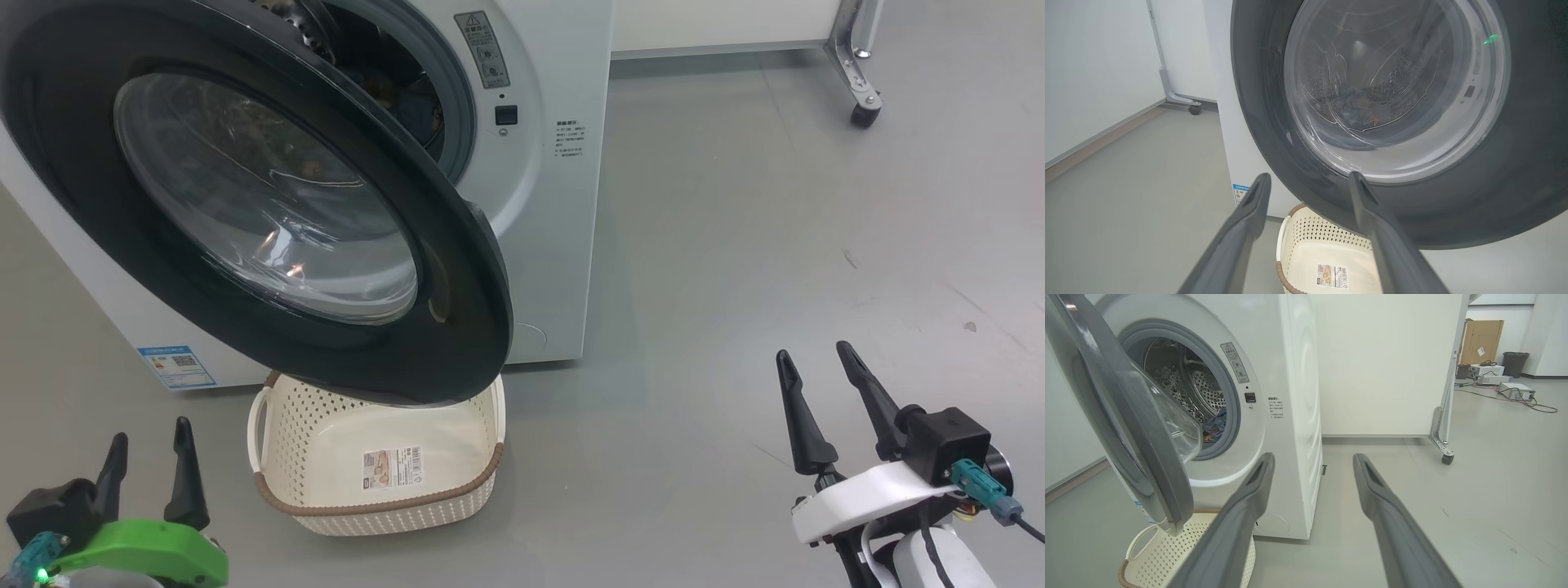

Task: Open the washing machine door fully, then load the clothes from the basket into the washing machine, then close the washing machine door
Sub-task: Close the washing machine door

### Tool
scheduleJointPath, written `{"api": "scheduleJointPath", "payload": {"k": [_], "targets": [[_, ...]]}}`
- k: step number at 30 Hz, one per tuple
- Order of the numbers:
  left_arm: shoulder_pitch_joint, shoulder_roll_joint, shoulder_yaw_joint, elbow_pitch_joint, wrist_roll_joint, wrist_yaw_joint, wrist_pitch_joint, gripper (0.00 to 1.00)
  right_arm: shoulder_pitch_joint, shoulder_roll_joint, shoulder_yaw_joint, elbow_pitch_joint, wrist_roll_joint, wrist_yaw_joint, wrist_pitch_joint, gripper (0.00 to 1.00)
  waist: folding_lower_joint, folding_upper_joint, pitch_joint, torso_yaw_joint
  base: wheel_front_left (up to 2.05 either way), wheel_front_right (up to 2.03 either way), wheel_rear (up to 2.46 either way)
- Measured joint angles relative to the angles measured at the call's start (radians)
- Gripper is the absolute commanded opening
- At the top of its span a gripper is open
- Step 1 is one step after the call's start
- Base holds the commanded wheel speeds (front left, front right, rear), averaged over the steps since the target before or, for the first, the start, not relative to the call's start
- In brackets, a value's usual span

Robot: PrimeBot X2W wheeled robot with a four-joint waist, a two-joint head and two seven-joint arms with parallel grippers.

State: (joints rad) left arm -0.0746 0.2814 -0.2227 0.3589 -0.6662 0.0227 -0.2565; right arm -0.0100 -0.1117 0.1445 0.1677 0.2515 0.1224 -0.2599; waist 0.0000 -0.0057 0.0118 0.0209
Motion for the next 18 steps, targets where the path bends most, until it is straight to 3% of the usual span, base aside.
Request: {"api": "scheduleJointPath", "payload": {"k": [18], "targets": [[0.096, -0.067, 0.08, -0.09, 0.078, -0.004, 0.0, 1.0, 0.003, 0.002, -0.005, 0.012, -0.019, 0.0, 0.0, 1.0, 0.0, 0.0, 0.001, 0.007, 0.0, 0.0, 0.0]]}}
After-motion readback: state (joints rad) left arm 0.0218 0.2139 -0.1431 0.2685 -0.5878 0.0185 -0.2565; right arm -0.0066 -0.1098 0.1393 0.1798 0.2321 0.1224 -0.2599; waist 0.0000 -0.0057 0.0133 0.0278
